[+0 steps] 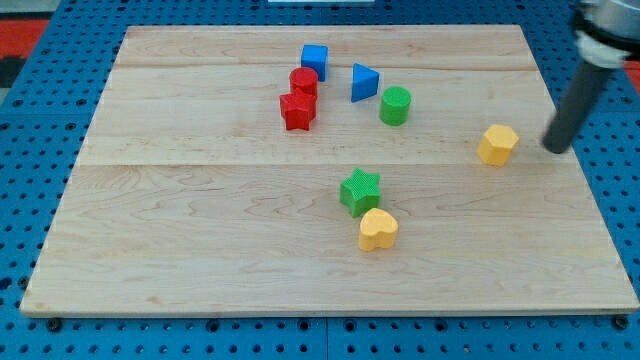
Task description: Drag the hexagon diagonally to the top right of the green circle
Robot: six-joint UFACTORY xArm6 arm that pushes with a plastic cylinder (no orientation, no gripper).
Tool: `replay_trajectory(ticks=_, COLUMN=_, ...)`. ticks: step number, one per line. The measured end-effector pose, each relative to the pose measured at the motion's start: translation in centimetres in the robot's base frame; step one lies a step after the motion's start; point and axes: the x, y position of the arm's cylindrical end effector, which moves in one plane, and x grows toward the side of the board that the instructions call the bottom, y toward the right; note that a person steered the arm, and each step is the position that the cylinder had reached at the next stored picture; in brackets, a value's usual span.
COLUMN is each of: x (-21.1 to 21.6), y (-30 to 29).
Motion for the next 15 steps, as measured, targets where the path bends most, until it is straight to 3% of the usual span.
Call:
replay_trajectory(ticks=3, x=1.4, y=-10.1)
replay_trajectory(ticks=5, x=-0.8, y=-10.2)
replay_trajectory(ticks=6, x=2.4, y=-8.9)
replay_trajectory(ticks=7, x=3.2, y=-13.2)
replay_trajectory(ticks=8, x=1.0, y=-16.5)
replay_trajectory(ticks=9, x=-1.3, y=-16.1)
replay_trajectory(ticks=11, x=2.0, y=-14.0)
replay_trajectory(ticks=13, x=-4.2, y=-13.8)
replay_trajectory(ticks=14, x=-1.8, y=-13.1)
replay_trajectory(ticks=15, x=-3.5, y=-10.9)
